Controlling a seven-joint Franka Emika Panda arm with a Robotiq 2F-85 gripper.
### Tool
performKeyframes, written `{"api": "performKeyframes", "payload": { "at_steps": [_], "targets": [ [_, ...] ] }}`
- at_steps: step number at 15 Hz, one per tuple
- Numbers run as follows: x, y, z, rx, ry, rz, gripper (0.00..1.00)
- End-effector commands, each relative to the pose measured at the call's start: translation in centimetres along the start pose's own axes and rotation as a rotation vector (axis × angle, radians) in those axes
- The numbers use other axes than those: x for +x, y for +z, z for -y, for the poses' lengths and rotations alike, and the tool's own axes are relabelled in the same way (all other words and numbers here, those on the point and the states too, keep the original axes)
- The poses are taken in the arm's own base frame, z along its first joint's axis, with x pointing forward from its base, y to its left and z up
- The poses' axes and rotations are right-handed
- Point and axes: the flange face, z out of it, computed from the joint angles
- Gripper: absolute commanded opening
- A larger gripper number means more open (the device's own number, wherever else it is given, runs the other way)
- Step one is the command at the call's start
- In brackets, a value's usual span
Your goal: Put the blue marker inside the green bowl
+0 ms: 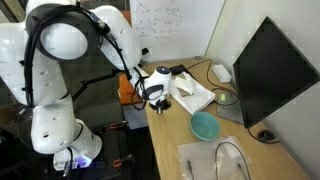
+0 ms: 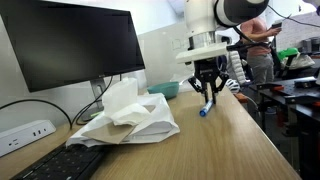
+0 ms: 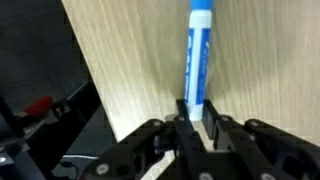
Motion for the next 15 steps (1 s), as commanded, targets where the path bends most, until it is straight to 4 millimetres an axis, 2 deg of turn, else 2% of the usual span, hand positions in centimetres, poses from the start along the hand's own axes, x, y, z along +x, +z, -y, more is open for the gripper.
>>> {"api": "performKeyframes", "payload": {
  "at_steps": [1, 3, 5, 10, 12, 15],
  "targets": [
    [-0.5, 0.0, 0.4, 0.024, 0.017, 0.016, 0.05],
    [0.0, -0.9, 0.7, 0.045, 0.030, 0.022, 0.05],
    [1.5, -1.7, 1.5, 0.058, 0.058, 0.028, 0.05],
    [7.5, -5.0, 4.9, 0.078, 0.153, 0.044, 0.05],
    [10.3, -6.7, 6.6, 0.097, 0.179, 0.032, 0.05],
    [13.2, -9.5, 9.2, 0.115, 0.188, 0.025, 0.05]
  ]
}}
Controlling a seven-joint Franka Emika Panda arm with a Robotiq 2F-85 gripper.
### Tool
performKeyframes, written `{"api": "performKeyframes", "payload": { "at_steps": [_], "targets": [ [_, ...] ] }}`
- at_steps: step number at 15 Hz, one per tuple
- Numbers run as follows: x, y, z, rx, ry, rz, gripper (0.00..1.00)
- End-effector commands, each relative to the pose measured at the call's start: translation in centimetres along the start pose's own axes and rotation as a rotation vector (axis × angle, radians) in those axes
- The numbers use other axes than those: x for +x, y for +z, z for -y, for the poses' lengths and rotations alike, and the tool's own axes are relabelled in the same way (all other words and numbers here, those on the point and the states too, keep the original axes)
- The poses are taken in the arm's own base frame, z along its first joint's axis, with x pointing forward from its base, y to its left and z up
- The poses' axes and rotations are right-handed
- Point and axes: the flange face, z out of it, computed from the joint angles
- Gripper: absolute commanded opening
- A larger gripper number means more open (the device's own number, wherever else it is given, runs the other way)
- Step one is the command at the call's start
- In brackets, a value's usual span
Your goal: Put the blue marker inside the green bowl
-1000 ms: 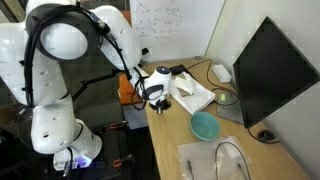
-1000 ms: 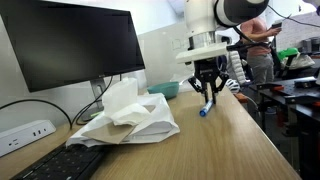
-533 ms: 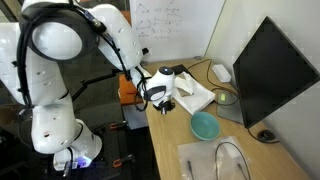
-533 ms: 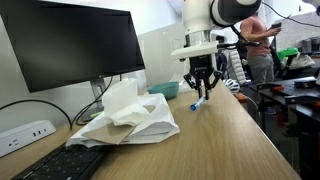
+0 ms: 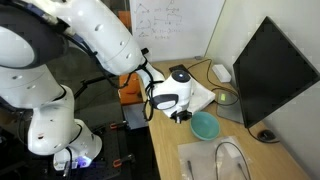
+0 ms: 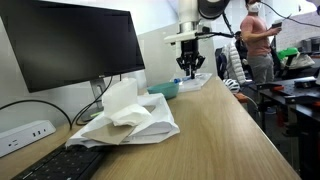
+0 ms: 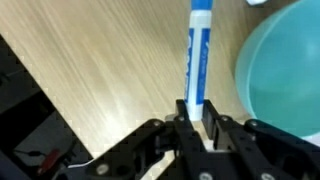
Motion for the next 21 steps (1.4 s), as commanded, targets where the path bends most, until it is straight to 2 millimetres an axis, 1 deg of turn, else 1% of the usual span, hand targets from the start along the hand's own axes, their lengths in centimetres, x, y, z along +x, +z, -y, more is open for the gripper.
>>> {"api": "performKeyframes", "payload": {
  "at_steps": [1, 3, 6, 8, 11, 15, 16, 17, 18, 21],
  "targets": [
    [1.1, -2.6, 2.9, -0.006, -0.017, -0.017, 0.05],
    [1.5, -4.1, 4.8, 0.008, -0.008, -0.042, 0.05],
    [1.6, -4.8, 7.4, 0.012, -0.011, -0.124, 0.05],
    [1.7, -4.9, 8.9, 0.018, -0.006, -0.189, 0.05],
    [1.2, -4.2, 10.9, 0.011, -0.012, -0.252, 0.05],
    [0.0, -2.6, 13.2, -0.005, -0.030, -0.314, 0.05],
    [-0.5, -2.1, 13.7, -0.008, -0.043, -0.324, 0.15],
    [-1.1, -1.7, 14.1, -0.010, -0.060, -0.327, 0.42],
    [-1.6, -1.4, 14.3, -0.010, -0.072, -0.322, 0.47],
    [-2.4, -0.8, 14.5, -0.014, -0.082, -0.328, 0.67]
  ]
}}
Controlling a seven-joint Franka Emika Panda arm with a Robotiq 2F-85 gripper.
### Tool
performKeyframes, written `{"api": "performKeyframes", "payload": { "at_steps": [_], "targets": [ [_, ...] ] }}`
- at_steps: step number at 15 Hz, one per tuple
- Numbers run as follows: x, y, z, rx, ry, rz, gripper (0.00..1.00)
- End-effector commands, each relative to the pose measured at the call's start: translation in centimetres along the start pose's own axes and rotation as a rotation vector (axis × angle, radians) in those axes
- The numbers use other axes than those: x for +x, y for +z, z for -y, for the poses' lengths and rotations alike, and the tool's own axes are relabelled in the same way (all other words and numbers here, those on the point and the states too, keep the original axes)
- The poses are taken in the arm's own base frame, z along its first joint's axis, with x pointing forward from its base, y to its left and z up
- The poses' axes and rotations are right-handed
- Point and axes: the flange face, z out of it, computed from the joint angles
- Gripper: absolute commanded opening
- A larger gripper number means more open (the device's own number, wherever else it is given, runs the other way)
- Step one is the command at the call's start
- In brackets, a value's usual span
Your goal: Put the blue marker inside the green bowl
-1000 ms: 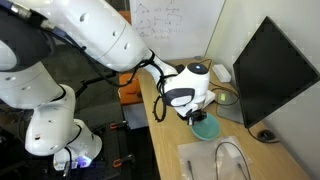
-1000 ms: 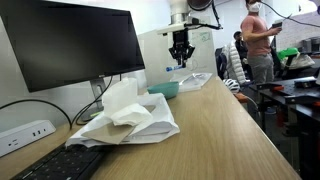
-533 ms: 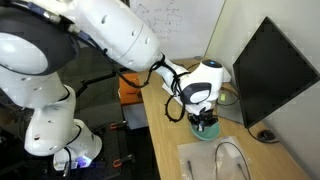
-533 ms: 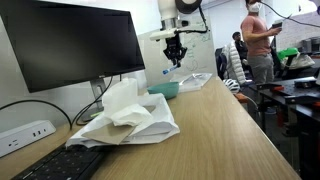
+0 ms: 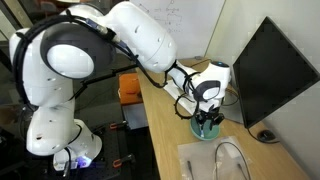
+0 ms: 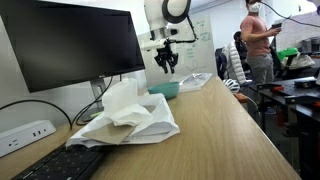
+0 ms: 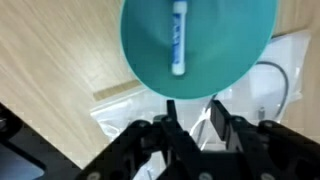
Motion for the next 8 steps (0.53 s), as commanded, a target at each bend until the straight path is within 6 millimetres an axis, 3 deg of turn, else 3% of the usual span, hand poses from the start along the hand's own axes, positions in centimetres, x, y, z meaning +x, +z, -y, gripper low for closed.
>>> {"api": "performKeyframes", "payload": {
  "at_steps": [1, 4, 8],
  "targets": [
    [-0.2, -0.1, 0.5, -0.013, 0.000, -0.036, 0.76],
    [0.8, -1.0, 0.2, 0.007, 0.003, -0.014, 0.98],
    [1.9, -2.8, -0.3, 0.027, -0.006, 0.026, 1.00]
  ]
}}
